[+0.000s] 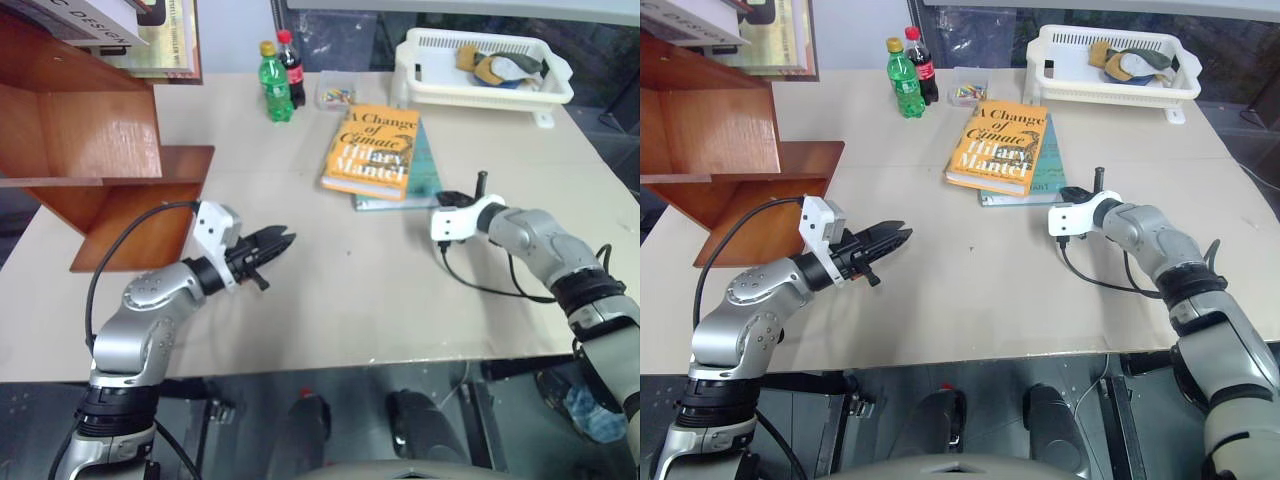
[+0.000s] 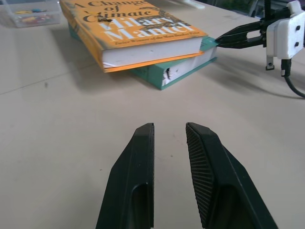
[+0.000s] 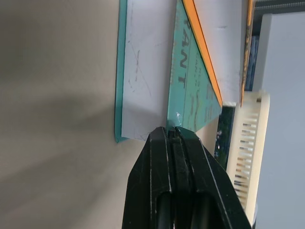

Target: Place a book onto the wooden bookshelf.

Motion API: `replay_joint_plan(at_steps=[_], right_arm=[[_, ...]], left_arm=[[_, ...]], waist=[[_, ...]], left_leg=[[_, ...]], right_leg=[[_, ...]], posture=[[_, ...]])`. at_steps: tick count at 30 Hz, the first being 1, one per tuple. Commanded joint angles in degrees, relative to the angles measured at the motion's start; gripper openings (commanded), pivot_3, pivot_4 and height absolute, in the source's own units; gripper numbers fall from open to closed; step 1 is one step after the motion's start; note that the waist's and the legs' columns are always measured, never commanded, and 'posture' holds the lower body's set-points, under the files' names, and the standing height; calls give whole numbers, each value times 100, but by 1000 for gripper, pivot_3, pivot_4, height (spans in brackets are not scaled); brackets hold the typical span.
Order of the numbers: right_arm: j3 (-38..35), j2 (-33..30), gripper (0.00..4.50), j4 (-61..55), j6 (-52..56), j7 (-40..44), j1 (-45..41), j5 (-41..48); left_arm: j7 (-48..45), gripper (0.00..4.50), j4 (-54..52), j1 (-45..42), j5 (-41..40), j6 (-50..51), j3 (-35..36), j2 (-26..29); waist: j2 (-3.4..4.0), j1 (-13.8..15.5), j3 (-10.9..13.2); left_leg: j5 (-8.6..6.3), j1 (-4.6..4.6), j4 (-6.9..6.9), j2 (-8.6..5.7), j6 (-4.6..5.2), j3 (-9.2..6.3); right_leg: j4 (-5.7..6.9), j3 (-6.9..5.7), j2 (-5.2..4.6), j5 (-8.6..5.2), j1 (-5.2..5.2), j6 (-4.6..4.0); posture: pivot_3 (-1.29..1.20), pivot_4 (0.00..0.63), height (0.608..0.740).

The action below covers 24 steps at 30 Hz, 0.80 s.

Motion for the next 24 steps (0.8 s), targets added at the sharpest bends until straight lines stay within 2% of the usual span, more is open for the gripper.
replay_joint_plan(at_steps=[1, 9, 15, 20, 21, 22, 23, 24], right_arm=[[-143, -191, 22, -749, -169, 391, 311, 319], [-654, -752, 22, -3316, 226, 1502, 1925, 1254], [-1399, -1211, 22, -5006, 1011, 2014, 3368, 1685], [-1690, -899, 22, -5513, 1953, 2160, 3542, 1966], [-1672, -766, 563, -5553, 2126, 2152, 3444, 1980], [-1630, -581, 750, -5552, 2335, 2120, 3292, 1983], [-1544, -376, 1160, -5435, 2506, 2039, 3065, 1892], [-1477, -193, 1706, -5306, 2684, 1971, 2873, 1812]], left_arm=[[-178, 1159, -222, 26, -176, -113, 199, 87], [-437, 1159, -6, 52, -157, -226, 211, 167], [-760, 1159, 389, -14, -90, -349, 220, 327], [-896, 1159, 770, -264, 27, -509, 93, 334], [-909, 1159, 810, -318, 52, -530, 58, 314], [-915, 1159, 839, -370, 71, -543, 24, 294], [-917, 1159, 863, -423, 90, -556, -9, 274], [-921, 1159, 882, -461, 100, -562, -26, 262]], waist=[[0, 0, 0], [0, 25, 0], [0, 50, 0], [-2, 23, -1], [-2, 23, -1], [-2, 22, -1], [-2, 17, -1], [-1, 5, -1]], left_leg=[[0, 0, 0, 0, 0, 0], [0, 1, 2, 1, 1, -4], [0, 3, 5, 1, 1, -3], [0, 8, 12, 4, 1, 3], [0, 8, 16, 7, 1, 3], [0, 9, 18, 8, 1, 1], [1, 11, 20, 8, 1, 1], [1, 13, 20, 9, 1, 2]], right_leg=[[0, 0, 0, 0, 0, 0], [0, -4, 0, 0, 4, 1], [2, -5, 1, -1, 5, 1], [3, -1, 5, -2, 6, 4], [6, -2, 9, -1, 6, 4], [11, -2, 10, -1, 6, 4], [15, -2, 11, -1, 6, 3], [18, -1, 12, -1, 6, 3]], posture=[[0, 150, 740], [0, 150, 740], [0, 150, 740], [0, 150, 740], [0, 150, 740], [0, 150, 740], [0, 150, 740], [0, 150, 740]])
